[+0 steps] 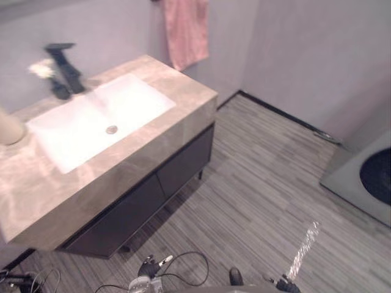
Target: Organize washtable
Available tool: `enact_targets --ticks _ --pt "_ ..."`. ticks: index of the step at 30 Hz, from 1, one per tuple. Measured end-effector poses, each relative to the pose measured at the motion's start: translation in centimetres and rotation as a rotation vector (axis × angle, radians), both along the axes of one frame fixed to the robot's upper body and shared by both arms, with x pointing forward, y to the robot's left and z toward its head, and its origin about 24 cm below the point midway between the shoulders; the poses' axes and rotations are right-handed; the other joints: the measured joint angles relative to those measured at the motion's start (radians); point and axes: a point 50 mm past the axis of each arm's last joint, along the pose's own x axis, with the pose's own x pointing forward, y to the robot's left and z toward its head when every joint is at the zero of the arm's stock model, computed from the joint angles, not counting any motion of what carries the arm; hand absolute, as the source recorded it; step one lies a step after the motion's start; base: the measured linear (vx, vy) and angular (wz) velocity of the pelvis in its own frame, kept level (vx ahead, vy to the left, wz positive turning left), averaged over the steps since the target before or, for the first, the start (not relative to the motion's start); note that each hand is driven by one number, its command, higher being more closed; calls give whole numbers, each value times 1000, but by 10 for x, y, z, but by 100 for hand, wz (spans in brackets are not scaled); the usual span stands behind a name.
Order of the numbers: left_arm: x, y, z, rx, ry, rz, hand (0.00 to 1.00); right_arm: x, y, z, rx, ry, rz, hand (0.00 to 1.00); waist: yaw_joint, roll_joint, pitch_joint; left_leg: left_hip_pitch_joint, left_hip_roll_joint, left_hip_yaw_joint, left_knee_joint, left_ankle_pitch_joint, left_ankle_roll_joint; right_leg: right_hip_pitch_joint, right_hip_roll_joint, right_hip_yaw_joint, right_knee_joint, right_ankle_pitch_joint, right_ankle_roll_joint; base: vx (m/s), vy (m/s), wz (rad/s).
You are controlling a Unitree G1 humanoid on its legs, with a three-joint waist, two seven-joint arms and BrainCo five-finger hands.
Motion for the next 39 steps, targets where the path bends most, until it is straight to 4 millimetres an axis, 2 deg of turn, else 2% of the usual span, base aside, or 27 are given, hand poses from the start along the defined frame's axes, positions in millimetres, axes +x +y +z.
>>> enact_targets --ticks 1,2,3,4,5,6,7,8,9,10,12,13,15,19,23,26,27,28,30,31,32,33,34,35,37,38,39 --pt "0 -5 -1 -13 1 6 0 12 2 4 -2 -54 12 0 2 10 12 -12 13 67 77 0 -1 -34 28 -45 59 29 -42 86 27 -141" --pt "2 -3 0 -7 -3 0 0 19 6 6 0 -74 32 0 7 5 28 -52 14 93 170 2 -2 -42 28 -82 84 46 -66 4 46 -168" --pt "10 -1 3 5 -29 -12 0 33 14 9 9 -110 74 0 8 -21 57 -105 -4 103 230 -29 40 -51 21 -157 92 96 -126 -103 21 -175" --pt "10 -4 3 -7 -36 13 0 45 17 12 8 -140 100 0 16 10 43 -66 -2 93 -52 66 90 -48 11 -318 106 81 -150 -109 20 -172" --pt "11 -6 3 -12 -40 13 0 48 17 14 4 -155 103 0 4 20 56 -66 24 144 -101 169 74 -55 -7 -433 197 -3 -148 -83 10 -205" --pt "8 -1 2 1 -30 13 0 57 30 14 31 -172 130 0 17 -18 59 -35 -13 254 -98 170 78 -87 -108 -573 350 -140 -126 -20 40 -179" --pt "7 -1 2 3 -25 2 0 61 34 16 34 -182 158 0 15 -22 58 -14 -8 303 -104 160 85 -71 -159 -682 423 -185 -132 -16 58 -172" --pt "7 -2 2 1 -22 1 0 61 34 15 32 -181 158 0 10 -12 63 -4 -3 316 -106 156 81 -58 -177 -718 440 -196 -127 18 75 -114" --pt "5 -3 1 0 -17 -11 0 58 32 14 28 -163 163 0 6 0 69 12 10 340 -106 146 73 -23 -194 -748 444 -203 -106 3 58 -70" --pt "4 -2 1 4 -12 -23 0 56 33 13 27 -153 167 0 6 -2 67 19 14 350 -105 143 69 -1 -198 -744 426 -207 -89 -1 6 -67" --pt "0 9 1 31 6 -36 0 40 34 6 31 -95 174 0 8 -48 51 18 0 367 -96 132 52 96 -194 -703 231 -142 -20 -16 -105 -35" --pt "-1 12 1 39 10 -36 0 36 34 4 33 -78 175 0 10 -65 43 11 -4 367 -92 131 46 117 -182 -693 167 -148 6 -22 -176 -20" --pt "-3 11 1 38 18 -36 0 27 23 2 14 -34 165 0 7 -49 32 -7 16 332 -98 146 22 167 -122 -696 8 -75 3 -25 -198 -13" --pt "1 7 1 35 9 -58 0 13 14 -1 11 6 91 0 6 -39 32 -24 39 300 -105 166 -6 172 -85 -718 -5 -70 -14 -18 -157 11" --pt "1 9 1 38 8 -57 0 9 12 -2 11 11 63 0 7 -44 34 -21 53 296 -82 165 -11 192 -71 -716 -18 -69 -24 -5 -102 4" --pt "-5 12 0 41 21 -34 0 7 15 -3 28 8 42 0 8 -30 48 -58 133 308 130 53 -31 223 -40 -678 -14 -85 -48 -30 -66 -33" --pt "-6 16 1 44 14 -5 0 7 18 -3 36 7 41 0 11 -15 57 -103 198 307 311 2 -38 237 -13 -639 -7 -106 -63 -65 -26 -78" --pt "-6 19 2 46 9 13 0 8 18 -3 35 3 44 0 14 4 63 -164 263 293 489 -3 -34 239 14 -596 6 -117 -67 -54 -17 -93" --pt "-6 22 2 51 10 22 0 9 14 -2 24 -2 44 0 21 21 67 -208 317 253 634 20 -6 240 52 -525 15 -119 -73 -24 -27 -115" --pt "-7 25 2 57 13 26 0 7 14 -2 23 0 41 0 31 19 70 -235 305 169 693 61 -17 239 69 -458 17 -117 -81 7 -11 -142" --pt "-8 28 3 65 14 29 0 7 14 -2 27 -2 31 0 33 4 76 -248 235 63 695 39 -57 229 66 -393 21 -117 -90 34 17 -120" --pt "-7 26 2 60 12 28 0 7 12 -2 20 -1 32 0 32 6 76 -249 183 12 660 9 -81 217 61 -358 25 -117 -92 77 158 -116" --pt "-6 22 2 47 9 30 0 10 6 0 4 -8 36 0 33 4 76 -247 88 -78 555 -29 -81 188 49 -293 41 -113 -99 87 254 -125" --pt "-7 20 1 42 12 32 0 15 3 2 -5 -18 43 0 34 21 85 -246 21 -148 433 -34 -77 163 50 -228 51 -111 -102 64 234 -138" --pt "-17 19 -1 33 35 65 0 21 3 3 -11 -27 70 0 37 44 91 -222 -32 -239 317 -5 -65 132 62 -130 66 -120 -87 60 246 -162" --pt "-32 18 -4 23 67 103 0 21 6 3 -10 -28 93 0 36 44 86 -178 -70 -251 286 -30 -22 127 71 -41 69 -121 -85 98 285 -159" --pt "-37 19 -5 23 77 113 0 22 6 3 -11 -27 103 0 35 39 85 -173 -80 -243 278 -41 -4 129 72 -6 83 -120 -84 84 181 -128"
